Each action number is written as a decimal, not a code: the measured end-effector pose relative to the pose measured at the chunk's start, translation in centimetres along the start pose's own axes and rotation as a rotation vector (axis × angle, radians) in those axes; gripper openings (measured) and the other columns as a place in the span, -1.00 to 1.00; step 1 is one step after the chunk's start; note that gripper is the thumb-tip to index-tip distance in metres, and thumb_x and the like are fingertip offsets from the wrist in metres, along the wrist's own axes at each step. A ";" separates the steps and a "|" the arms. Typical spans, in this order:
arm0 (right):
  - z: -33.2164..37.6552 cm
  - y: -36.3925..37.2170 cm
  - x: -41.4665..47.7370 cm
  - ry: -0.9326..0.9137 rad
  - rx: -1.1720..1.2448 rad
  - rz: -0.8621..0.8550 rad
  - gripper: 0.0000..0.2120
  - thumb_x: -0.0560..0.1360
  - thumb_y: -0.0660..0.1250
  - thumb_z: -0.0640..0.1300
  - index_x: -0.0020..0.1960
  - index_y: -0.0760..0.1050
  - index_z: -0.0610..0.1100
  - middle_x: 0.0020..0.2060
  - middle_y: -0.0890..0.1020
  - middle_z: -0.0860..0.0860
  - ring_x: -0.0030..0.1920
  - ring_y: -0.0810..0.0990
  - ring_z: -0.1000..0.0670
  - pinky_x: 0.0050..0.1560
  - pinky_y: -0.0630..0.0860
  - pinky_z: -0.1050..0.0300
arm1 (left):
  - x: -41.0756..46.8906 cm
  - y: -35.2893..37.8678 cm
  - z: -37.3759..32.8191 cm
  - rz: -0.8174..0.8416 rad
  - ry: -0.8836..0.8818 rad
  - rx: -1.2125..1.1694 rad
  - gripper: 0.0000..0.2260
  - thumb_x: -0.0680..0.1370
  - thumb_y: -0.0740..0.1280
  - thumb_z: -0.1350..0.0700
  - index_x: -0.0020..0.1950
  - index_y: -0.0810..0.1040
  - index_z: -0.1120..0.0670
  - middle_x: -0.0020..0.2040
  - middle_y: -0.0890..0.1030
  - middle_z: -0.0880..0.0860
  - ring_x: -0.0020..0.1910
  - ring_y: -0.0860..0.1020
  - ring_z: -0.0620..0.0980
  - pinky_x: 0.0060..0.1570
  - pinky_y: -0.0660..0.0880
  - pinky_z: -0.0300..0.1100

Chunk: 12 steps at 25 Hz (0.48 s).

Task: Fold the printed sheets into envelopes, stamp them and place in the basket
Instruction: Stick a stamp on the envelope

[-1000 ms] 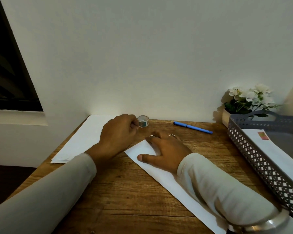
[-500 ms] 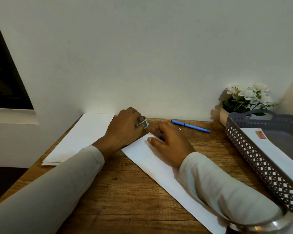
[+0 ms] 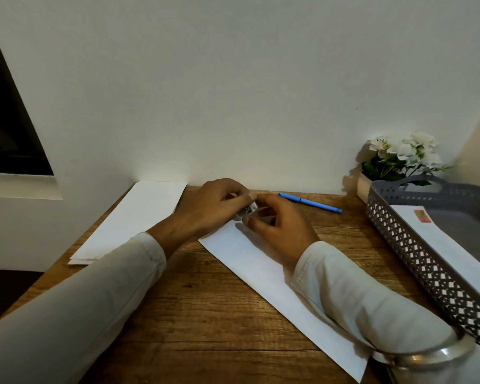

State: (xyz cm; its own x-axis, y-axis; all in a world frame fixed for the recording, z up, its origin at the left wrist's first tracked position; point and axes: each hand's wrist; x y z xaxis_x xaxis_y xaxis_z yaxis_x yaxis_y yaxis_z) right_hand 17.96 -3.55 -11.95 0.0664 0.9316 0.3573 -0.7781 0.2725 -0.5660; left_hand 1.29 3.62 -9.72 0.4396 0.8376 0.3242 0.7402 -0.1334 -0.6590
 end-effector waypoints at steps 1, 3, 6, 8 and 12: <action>-0.1 0.0 0.1 -0.001 -0.002 0.001 -0.58 0.51 0.45 0.04 0.35 0.53 0.04 0.12 0.65 0.16 0.10 0.60 0.17 0.14 0.60 0.11 | -0.1 -0.1 0.1 0.017 0.003 -0.002 -0.78 0.51 0.33 -0.21 0.05 0.65 -0.16 0.03 0.65 -0.20 0.01 0.60 -0.22 0.10 0.59 -0.02; -0.4 0.0 0.2 0.003 0.001 0.001 -0.63 0.53 0.44 0.00 0.33 0.55 0.05 0.08 0.66 0.17 0.07 0.61 0.18 0.12 0.62 0.10 | -0.2 -0.2 0.2 0.044 0.003 0.028 -0.71 0.42 0.37 -0.23 0.09 0.63 -0.18 0.06 0.64 -0.22 0.06 0.58 -0.21 0.15 0.56 0.00; -0.5 -0.1 0.2 0.011 0.020 -0.001 -0.66 0.54 0.43 -0.03 0.31 0.56 0.06 0.05 0.68 0.17 0.05 0.62 0.18 0.10 0.62 0.11 | -0.3 -0.2 0.2 0.070 0.030 0.028 -0.70 0.41 0.44 -0.15 0.12 0.63 -0.16 0.08 0.64 -0.21 0.08 0.58 -0.19 0.15 0.57 0.01; -0.7 -0.1 0.4 0.003 0.029 -0.004 -0.69 0.55 0.41 -0.04 0.29 0.58 0.06 0.03 0.69 0.16 0.03 0.63 0.17 0.10 0.62 0.09 | -0.3 -0.1 0.2 0.067 0.056 0.010 -0.74 0.46 0.48 -0.07 0.14 0.64 -0.13 0.08 0.65 -0.18 0.07 0.59 -0.19 0.14 0.58 -0.01; -1.3 0.0 0.7 -0.022 -0.006 -0.034 -0.74 0.57 0.38 -0.07 0.25 0.62 0.04 0.04 0.68 0.12 0.03 0.64 0.12 0.12 0.63 0.00 | -0.4 0.1 0.3 0.064 0.081 0.021 -0.73 0.48 0.48 -0.10 0.15 0.64 -0.11 0.09 0.65 -0.18 0.05 0.60 -0.20 0.10 0.60 -0.06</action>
State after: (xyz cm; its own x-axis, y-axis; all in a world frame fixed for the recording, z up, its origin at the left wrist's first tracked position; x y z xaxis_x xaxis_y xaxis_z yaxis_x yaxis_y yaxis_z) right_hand 18.84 -2.54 -12.67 0.0786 0.9162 0.3929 -0.7717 0.3054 -0.5579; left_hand 1.02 3.47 -10.12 0.5264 0.7818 0.3342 0.6987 -0.1738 -0.6940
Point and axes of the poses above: each hand's wrist, its own x-axis towards the middle knuckle, its own y-axis out of the palm, z = x × y
